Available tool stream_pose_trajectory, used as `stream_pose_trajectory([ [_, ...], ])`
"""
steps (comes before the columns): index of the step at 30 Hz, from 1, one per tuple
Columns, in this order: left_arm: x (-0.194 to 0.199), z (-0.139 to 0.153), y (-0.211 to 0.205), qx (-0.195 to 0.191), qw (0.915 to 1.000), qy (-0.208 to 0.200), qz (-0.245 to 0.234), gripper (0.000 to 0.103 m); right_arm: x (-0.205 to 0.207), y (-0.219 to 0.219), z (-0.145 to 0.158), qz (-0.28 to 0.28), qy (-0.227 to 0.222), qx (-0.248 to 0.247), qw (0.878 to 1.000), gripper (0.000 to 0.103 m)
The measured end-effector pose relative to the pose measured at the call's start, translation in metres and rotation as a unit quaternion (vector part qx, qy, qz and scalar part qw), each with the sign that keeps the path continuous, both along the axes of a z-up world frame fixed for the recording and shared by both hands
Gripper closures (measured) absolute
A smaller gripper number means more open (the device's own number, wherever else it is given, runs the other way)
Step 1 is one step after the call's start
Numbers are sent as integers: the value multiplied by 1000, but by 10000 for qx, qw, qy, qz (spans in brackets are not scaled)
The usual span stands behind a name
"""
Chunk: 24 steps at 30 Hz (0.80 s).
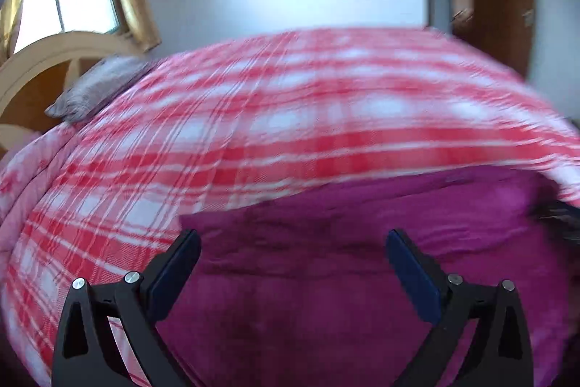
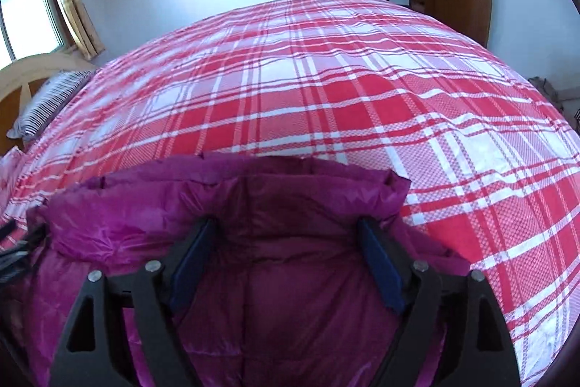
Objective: Fold large clothes
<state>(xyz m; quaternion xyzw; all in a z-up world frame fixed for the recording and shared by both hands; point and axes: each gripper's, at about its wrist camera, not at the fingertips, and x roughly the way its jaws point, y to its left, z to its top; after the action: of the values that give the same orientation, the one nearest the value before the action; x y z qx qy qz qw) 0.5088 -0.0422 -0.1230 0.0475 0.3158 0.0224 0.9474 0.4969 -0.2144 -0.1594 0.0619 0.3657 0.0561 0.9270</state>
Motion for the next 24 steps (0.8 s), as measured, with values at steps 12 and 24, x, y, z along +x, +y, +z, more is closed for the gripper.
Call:
stream_pose_trajectory([
  [12, 16, -51, -42, 146, 9968, 629, -481, 1, -3, -8, -4, 28, -45, 276, 9996, 17],
  [24, 17, -58, -41, 124, 9971, 600, -456, 1, -60, 17, 26, 432, -436, 337, 9975, 18],
])
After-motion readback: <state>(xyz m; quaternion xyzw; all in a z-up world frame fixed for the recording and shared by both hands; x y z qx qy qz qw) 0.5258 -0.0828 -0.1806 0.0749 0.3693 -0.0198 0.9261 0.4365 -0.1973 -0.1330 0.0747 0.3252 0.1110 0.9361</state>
